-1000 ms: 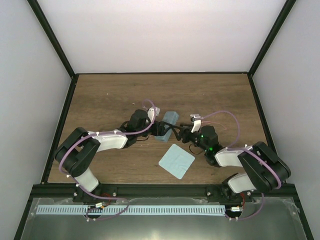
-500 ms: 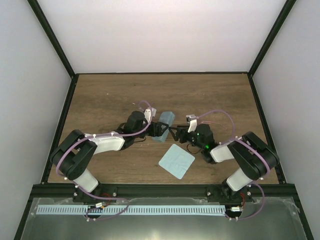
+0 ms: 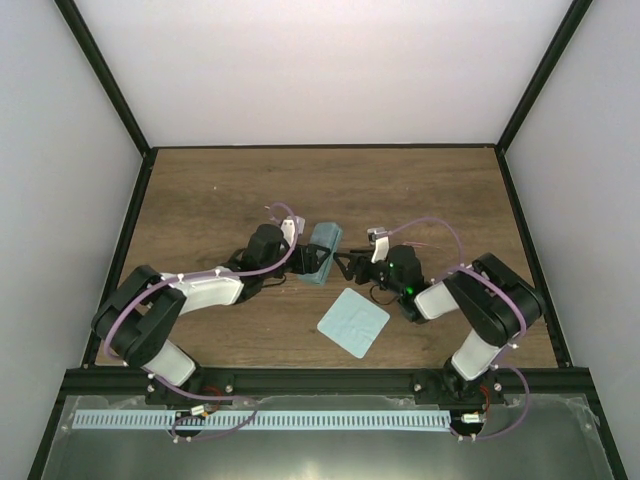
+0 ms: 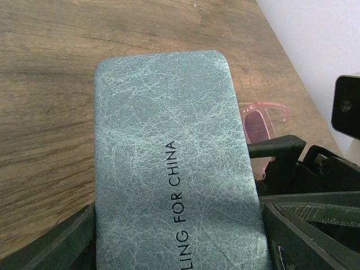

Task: Organize the sunglasses
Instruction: Open the sunglasses case, then place the sunglasses case at the center of the board.

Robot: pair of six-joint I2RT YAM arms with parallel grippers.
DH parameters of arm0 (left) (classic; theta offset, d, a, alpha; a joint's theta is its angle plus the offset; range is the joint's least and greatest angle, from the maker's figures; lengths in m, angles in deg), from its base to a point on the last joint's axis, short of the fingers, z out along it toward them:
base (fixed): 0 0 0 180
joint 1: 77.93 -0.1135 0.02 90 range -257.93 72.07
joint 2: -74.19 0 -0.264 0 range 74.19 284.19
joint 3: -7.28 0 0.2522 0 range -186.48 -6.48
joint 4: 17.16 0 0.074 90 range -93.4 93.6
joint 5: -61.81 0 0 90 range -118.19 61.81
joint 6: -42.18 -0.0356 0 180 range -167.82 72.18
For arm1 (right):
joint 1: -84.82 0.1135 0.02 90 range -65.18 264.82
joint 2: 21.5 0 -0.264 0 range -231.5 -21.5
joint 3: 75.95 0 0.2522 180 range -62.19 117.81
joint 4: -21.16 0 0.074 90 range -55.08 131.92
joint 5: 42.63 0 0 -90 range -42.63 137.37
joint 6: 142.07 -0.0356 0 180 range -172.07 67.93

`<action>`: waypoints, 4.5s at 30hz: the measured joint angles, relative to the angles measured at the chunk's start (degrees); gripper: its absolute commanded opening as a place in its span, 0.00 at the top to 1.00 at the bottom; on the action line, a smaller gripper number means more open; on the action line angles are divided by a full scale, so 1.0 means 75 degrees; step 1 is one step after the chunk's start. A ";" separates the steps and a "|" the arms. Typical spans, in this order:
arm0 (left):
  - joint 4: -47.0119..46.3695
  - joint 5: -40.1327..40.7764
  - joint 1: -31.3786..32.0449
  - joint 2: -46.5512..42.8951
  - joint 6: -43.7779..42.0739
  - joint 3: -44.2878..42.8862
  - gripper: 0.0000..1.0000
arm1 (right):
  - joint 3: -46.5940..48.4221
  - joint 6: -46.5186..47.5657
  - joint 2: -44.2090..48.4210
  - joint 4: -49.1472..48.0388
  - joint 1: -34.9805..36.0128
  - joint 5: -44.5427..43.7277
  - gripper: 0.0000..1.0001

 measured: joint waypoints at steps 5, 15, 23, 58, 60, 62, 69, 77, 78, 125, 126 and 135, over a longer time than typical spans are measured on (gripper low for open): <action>-0.0082 -0.0090 0.0009 0.0000 0.0026 0.0000 0.31 | -0.0035 -0.0017 0.0256 0.0003 -0.0003 0.0058 0.29; -0.0565 -0.0522 0.0111 0.0009 0.0169 0.0000 0.31 | -0.0449 -0.0131 0.1262 0.0233 -0.0015 0.0017 0.30; -0.1145 -0.0621 0.0137 0.0026 0.0402 0.0140 0.31 | -0.0460 -0.1201 0.1361 0.0023 -0.0015 -0.0067 0.28; -0.1754 -0.0335 0.0154 -0.0697 0.0924 0.1087 0.31 | 0.0513 -0.1926 -0.1378 -0.0691 -0.0017 0.0289 0.29; -0.1944 -0.0452 0.0178 -0.0769 0.0976 0.1084 0.31 | 0.0513 -0.1923 -0.1416 -0.0600 -0.0017 0.0297 0.29; -0.1979 -0.0472 0.0175 -0.0781 0.0976 0.1084 0.31 | 0.0513 -0.1926 -0.1416 -0.0629 -0.0026 0.0300 0.29; -0.2002 -0.0463 0.0172 -0.0597 0.0973 0.1000 0.31 | 0.0449 -0.1912 -0.1332 -0.0612 -0.0050 0.0358 0.30; -0.1961 -0.0326 0.0178 0.0029 0.1023 0.0656 0.31 | 0.0157 -0.1751 -0.0565 -0.0568 -0.0050 0.0443 0.30; -0.1909 -0.0300 0.0178 0.0096 0.1035 0.0606 0.31 | 0.0131 -0.1716 -0.0478 -0.0560 -0.0050 0.0440 0.30; -0.1964 -0.0842 -0.0828 0.2087 0.1492 -0.0216 0.10 | 0.0143 -0.1376 -0.0606 0.0111 -0.0050 0.0093 0.31; -0.1909 -0.0790 -0.0845 0.2046 0.1457 -0.0216 0.10 | 0.0143 -0.1373 -0.0609 0.0119 -0.0050 0.0093 0.31; -0.1731 -0.0627 -0.0860 0.1612 0.1253 -0.0210 0.09 | 0.0242 -0.1341 -0.0697 0.0210 -0.0050 0.0114 0.38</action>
